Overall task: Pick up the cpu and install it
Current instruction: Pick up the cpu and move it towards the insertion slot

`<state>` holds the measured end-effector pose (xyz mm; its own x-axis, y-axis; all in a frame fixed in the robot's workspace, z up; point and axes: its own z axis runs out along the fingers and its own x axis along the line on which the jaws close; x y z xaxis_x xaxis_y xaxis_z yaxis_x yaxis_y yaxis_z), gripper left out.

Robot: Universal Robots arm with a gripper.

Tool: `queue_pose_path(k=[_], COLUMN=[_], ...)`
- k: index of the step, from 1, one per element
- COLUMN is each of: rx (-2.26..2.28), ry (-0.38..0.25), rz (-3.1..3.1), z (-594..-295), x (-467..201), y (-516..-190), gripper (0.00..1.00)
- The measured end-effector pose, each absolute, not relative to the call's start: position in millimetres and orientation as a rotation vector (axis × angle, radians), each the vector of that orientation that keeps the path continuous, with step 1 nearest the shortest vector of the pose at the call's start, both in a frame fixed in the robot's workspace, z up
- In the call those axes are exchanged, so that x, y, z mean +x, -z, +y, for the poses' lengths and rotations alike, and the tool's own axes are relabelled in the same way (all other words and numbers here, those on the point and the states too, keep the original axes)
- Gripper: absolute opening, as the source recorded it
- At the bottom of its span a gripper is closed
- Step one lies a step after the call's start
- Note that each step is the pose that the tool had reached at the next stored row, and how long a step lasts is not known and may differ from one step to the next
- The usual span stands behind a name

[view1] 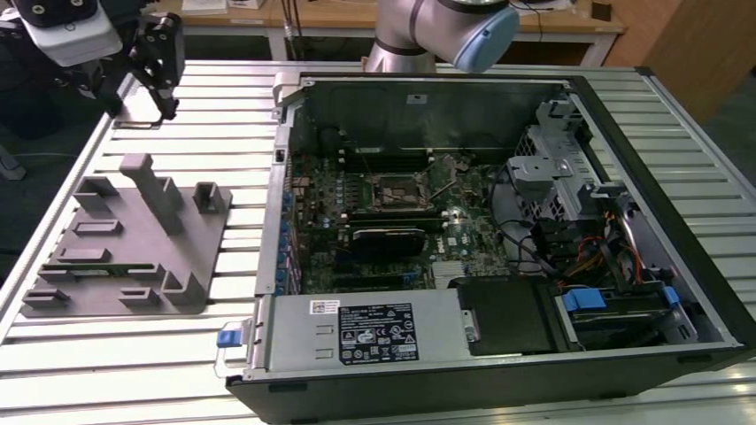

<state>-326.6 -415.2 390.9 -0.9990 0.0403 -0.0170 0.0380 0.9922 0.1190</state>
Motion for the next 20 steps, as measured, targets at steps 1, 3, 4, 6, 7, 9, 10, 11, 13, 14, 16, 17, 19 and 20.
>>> queue_pose_path(k=[1,3,4,6,7,9,10,11,13,14,16,17,19,20], rx=[0.061,0.061,0.061,0.061,0.061,0.061,0.061,0.061,0.061,0.061,0.061,0.061,0.061,0.061], ry=[-0.186,-0.186,-0.186,-0.186,-0.186,-0.186,-0.186,-0.186,-0.186,-0.186,-0.186,-0.186,-0.186,-0.186], rz=[3.116,3.116,3.116,3.116,3.116,3.116,3.116,3.116,3.116,3.116,3.116,3.116,3.116,3.116], z=[-415,-415,-415,-415,-415,-415,-415,-415,-415,-415,-415,-415,-415,-415], x=[-325,-321,-319,-315,-313,-309,-307,-304,-300,-298,-294,-292,-288,-286], y=[-391,-391,-391,-391,-391,-391,-391,-391,-391,-391,-391,-391,-391,-391], gripper=[0.55,0.55,0.55,0.55,0.55,0.55,0.55,0.55,0.55,0.55,0.55,0.55,0.55,0.55])
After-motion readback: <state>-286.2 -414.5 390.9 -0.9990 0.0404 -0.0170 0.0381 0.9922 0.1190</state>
